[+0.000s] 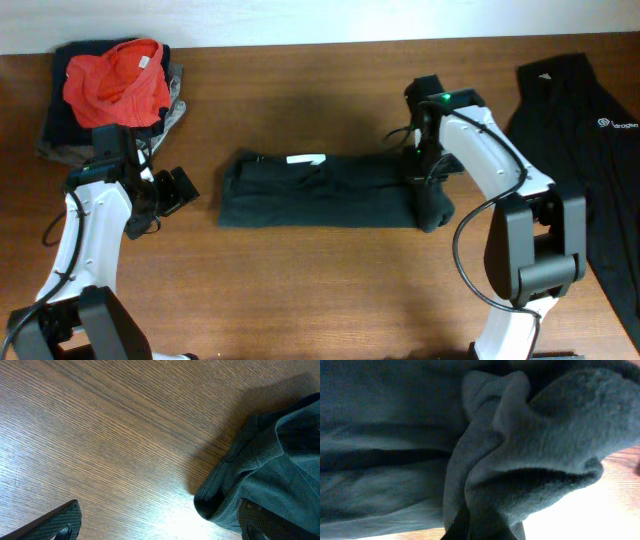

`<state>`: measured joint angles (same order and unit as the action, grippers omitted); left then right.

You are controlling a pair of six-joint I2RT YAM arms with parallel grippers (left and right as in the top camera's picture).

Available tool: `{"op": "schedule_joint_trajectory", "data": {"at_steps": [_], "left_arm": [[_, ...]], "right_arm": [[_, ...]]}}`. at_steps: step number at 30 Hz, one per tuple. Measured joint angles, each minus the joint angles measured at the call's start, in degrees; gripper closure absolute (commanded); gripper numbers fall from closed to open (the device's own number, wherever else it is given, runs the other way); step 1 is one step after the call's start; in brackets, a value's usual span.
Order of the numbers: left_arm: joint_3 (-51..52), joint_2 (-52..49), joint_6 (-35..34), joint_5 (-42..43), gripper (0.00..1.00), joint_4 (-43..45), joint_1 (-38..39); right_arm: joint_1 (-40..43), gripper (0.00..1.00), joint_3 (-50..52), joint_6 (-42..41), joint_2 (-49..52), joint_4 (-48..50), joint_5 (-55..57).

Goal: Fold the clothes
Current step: 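Fold the right end over toward the center with the right gripper, then release the folded right section and lift the right gripper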

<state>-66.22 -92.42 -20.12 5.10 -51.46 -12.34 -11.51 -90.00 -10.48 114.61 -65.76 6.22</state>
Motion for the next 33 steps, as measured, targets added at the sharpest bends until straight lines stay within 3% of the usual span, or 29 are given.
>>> {"op": "schedule_joint_trajectory", "data": {"at_steps": [19,21,23,25,33], "left_arm": [[0.00,0.00,0.00,0.00,0.01,-0.17,0.00],[0.00,0.00,0.02,0.00,0.01,-0.15,0.00],[0.00,0.00,0.00,0.02,0.01,-0.17,0.00],[0.00,0.00,0.00,0.00,0.01,-0.17,0.00],[0.00,0.00,0.00,0.02,0.01,-0.20,0.00]], "right_arm": [[-6.19,0.85,1.14,-5.40,0.02,5.07,-2.25],[-6.58,0.79,1.31,-5.75,0.02,5.84,-3.39],[-7.04,0.61,1.33,-5.86,0.02,6.25,-4.72],[-7.50,0.55,1.36,-6.12,0.02,6.23,-5.60],[-7.54,0.51,-0.76,-6.05,0.02,0.28,-6.84]]}}
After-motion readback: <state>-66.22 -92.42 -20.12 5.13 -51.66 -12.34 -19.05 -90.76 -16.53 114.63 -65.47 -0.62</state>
